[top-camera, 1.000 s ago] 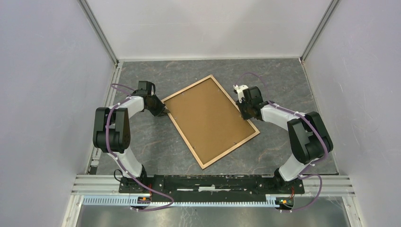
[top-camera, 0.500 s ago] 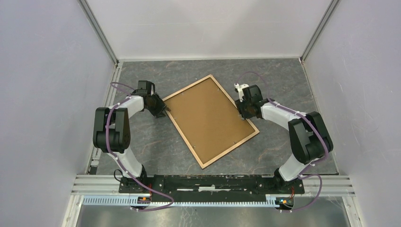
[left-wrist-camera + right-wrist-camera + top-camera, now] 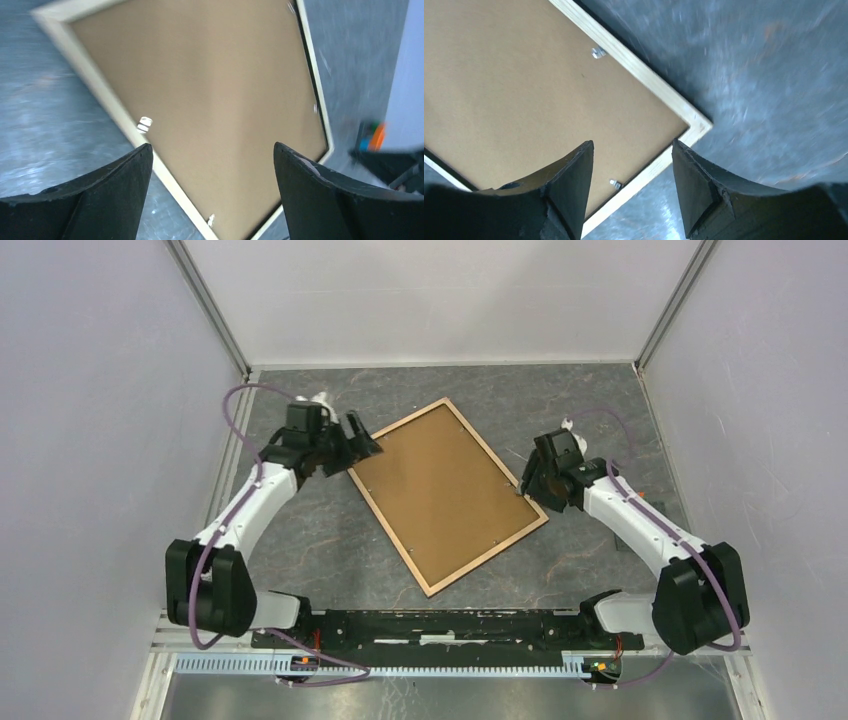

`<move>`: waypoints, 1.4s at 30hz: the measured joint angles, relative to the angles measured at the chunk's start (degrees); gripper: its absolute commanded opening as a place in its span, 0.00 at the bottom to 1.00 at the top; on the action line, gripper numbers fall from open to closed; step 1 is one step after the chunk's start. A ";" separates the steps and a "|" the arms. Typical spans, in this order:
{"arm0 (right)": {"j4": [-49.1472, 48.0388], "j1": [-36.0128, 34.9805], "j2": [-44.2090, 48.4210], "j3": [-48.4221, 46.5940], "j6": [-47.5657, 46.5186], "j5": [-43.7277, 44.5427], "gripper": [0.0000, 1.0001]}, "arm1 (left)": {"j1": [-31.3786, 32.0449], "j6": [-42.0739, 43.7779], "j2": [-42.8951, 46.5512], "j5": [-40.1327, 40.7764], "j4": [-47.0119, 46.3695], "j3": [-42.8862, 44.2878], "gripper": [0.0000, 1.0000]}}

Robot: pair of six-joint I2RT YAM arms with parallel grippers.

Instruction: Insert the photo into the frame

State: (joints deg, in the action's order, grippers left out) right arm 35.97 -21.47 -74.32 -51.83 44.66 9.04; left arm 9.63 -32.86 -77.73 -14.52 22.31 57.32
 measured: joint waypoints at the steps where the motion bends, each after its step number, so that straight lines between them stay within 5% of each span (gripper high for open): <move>1: 0.48 -0.07 -0.02 1.14 2.54 -0.50 0.61 | 2.64 1.01 0.61 -0.09 0.04 -0.02 0.94; 6: 4.50 -0.17 -0.68 5.73 13.22 -2.34 0.55 | 21.84 5.73 3.43 0.98 0.37 -1.79 1.00; 12: 3.32 -0.17 -2.67 9.77 17.70 -4.02 0.23 | 37.86 8.37 4.68 5.22 0.28 -4.24 0.98; 16: 0.98 -0.17 -2.97 10.60 19.58 -5.25 0.19 | 46.03 9.64 2.86 8.59 -0.09 -4.44 0.98; 20: 0.44 -0.13 -2.40 11.26 20.41 -5.31 0.44 | 52.19 10.75 -1.92 12.15 -0.07 -3.50 0.98; 24: -1.44 -0.17 -2.34 12.94 20.70 -4.57 0.46 | 56.74 11.91 -5.81 15.19 -0.15 -2.51 0.97; 26: -2.51 -0.17 -2.34 13.73 21.16 -4.46 0.39 | 58.14 12.02 -6.58 16.31 -0.13 -2.51 0.97; 31: -3.69 -0.26 -2.45 13.92 22.95 -4.94 0.01 | 60.26 12.07 -8.13 19.82 -0.26 -2.27 0.98; 42: 1.29 0.11 -2.95 10.51 24.74 -9.70 0.00 | 66.60 14.56 -16.55 30.34 2.19 4.46 1.00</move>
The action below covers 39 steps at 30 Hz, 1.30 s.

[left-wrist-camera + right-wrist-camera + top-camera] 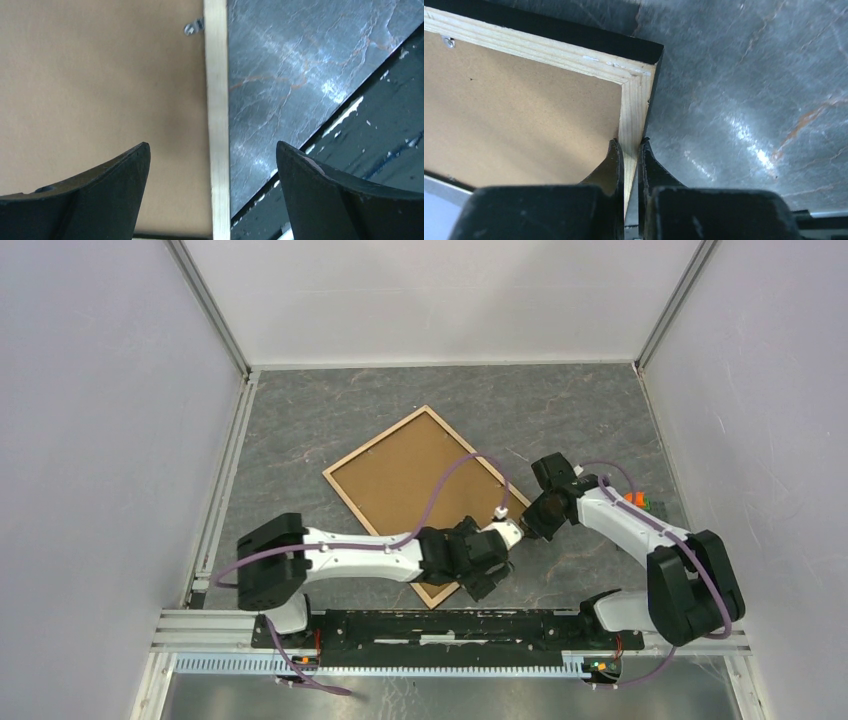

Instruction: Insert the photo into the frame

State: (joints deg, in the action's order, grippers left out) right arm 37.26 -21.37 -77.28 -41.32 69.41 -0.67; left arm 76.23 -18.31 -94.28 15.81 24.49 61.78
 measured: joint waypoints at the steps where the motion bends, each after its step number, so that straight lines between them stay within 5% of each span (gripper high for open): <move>1: 0.46 0.00 0.52 -0.15 0.35 -0.55 0.00 | 0.96 0.22 -1.60 1.81 0.85 1.68 1.00; 10: 7.32 -0.17 3.87 -4.33 4.31 -3.04 0.00 | 8.66 0.87 -16.81 22.38 12.39 16.59 0.93; 17: 9.11 -0.26 5.73 -5.84 5.64 -4.13 0.00 | 10.58 0.90 -21.20 39.69 21.07 17.79 0.61; 22: 8.74 -0.26 7.45 -6.47 6.91 -5.16 0.00 | 11.65 1.03 -21.29 43.67 22.84 17.79 0.33; 25: 8.68 -0.31 9.31 -7.13 6.91 -5.07 0.48 | 12.39 1.95 -21.29 45.77 24.02 17.90 0.23; 27: 8.61 -0.55 10.51 -7.89 5.05 -3.72 0.71 | 12.63 1.92 -21.24 46.82 25.40 18.86 0.16; 32: 10.60 0.20 12.50 -16.57 -2.10 7.19 0.79 | 12.63 1.92 -18.86 47.04 28.65 21.51 0.03; 35: 11.13 0.96 15.02 -25.83 -9.51 15.23 0.82 | 12.63 3.13 -15.58 47.10 30.58 24.17 0.02; 39: 4.83 1.31 23.63 -34.99 -23.91 22.71 0.98 | 12.61 6.69 -10.93 46.88 33.07 30.23 0.02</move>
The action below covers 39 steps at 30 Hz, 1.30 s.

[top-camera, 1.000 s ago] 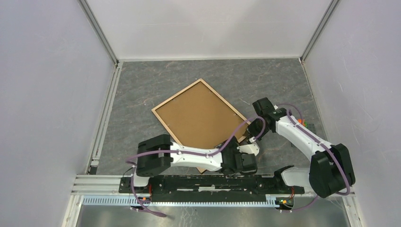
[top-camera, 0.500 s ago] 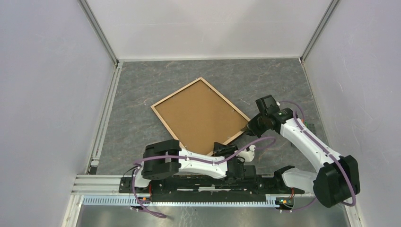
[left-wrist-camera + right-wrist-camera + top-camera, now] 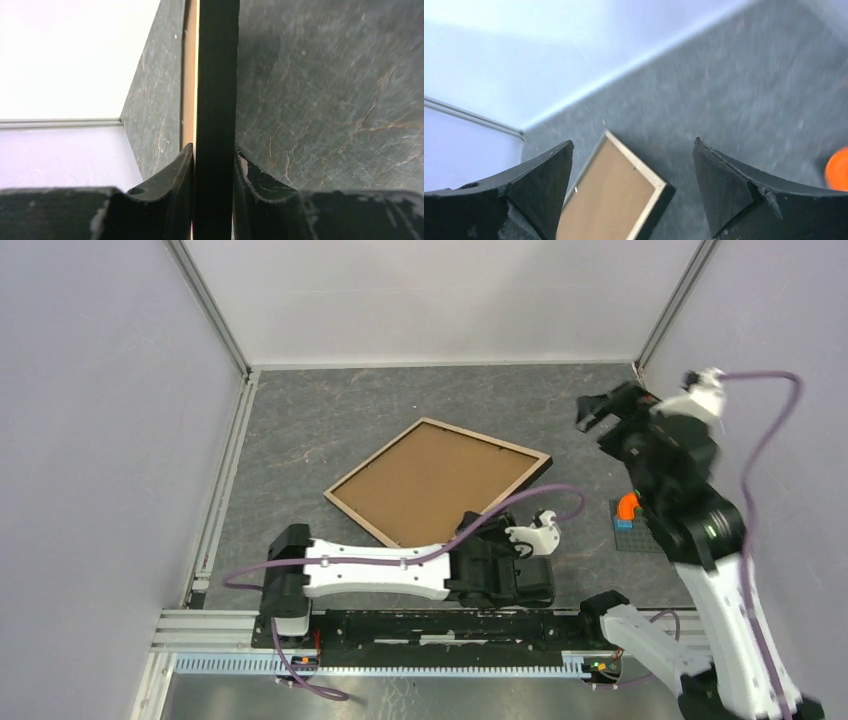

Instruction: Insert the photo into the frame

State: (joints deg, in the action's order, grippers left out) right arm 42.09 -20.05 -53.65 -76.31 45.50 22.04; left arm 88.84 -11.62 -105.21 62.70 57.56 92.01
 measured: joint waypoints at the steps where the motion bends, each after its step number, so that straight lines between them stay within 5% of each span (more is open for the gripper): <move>1: -2.51 0.00 3.19 -0.31 -3.34 0.57 0.98 | 0.00 1.11 0.90 -0.11 0.28 1.75 0.02; 10: -16.96 -0.02 23.34 -2.03 -21.46 9.29 0.98 | -3.67 7.19 4.00 -9.94 5.20 29.20 0.02; 18: -15.61 -0.02 21.18 0.04 -25.05 10.80 0.98 | -28.87 0.90 10.60 -33.62 5.95 36.15 0.02; 28: -14.58 -0.02 20.48 2.67 -25.83 10.75 0.98 | -63.98 -23.50 23.76 -65.55 -11.91 16.28 0.02; 34: -14.38 -0.02 20.48 2.71 -25.88 10.75 0.98 | -75.87 -41.57 21.38 -78.38 -32.17 5.20 0.02; 39: -14.14 -0.02 20.68 3.50 -25.88 10.78 0.98 | -78.27 -52.92 15.72 -82.75 -47.78 -2.12 0.02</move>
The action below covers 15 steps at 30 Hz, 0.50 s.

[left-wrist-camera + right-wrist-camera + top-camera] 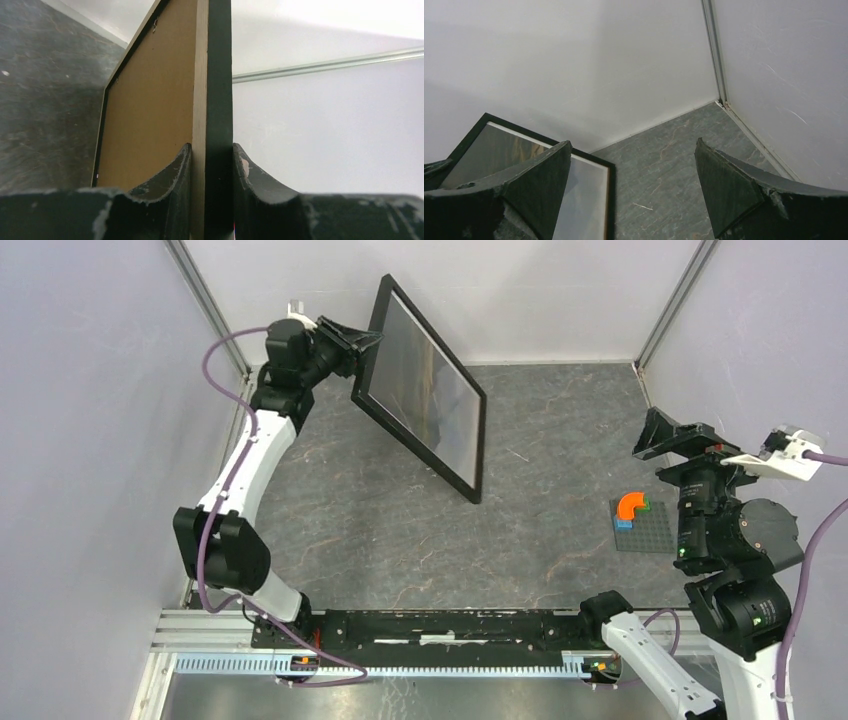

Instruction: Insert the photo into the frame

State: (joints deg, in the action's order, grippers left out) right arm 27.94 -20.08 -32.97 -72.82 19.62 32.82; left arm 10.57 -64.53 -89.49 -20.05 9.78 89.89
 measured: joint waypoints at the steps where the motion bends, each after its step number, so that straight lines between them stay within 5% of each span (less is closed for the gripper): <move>1: -0.02 0.00 0.02 0.20 0.00 0.00 0.98 | 0.09 -1.99 -0.59 -0.20 -3.76 -2.23 0.02; 6: -0.02 0.00 0.00 1.62 0.04 -0.35 0.98 | 2.67 -9.35 -2.75 0.61 -19.17 -12.44 0.02; 15: 1.27 0.00 -0.22 4.87 1.42 -4.07 0.98 | 16.98 -16.74 -16.65 13.16 -44.33 -24.20 0.02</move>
State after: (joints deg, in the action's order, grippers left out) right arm 29.21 -20.08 -33.19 -67.94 21.04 28.75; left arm 27.55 -81.28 -106.15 -6.90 -34.54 65.69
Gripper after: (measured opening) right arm 0.979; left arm 0.350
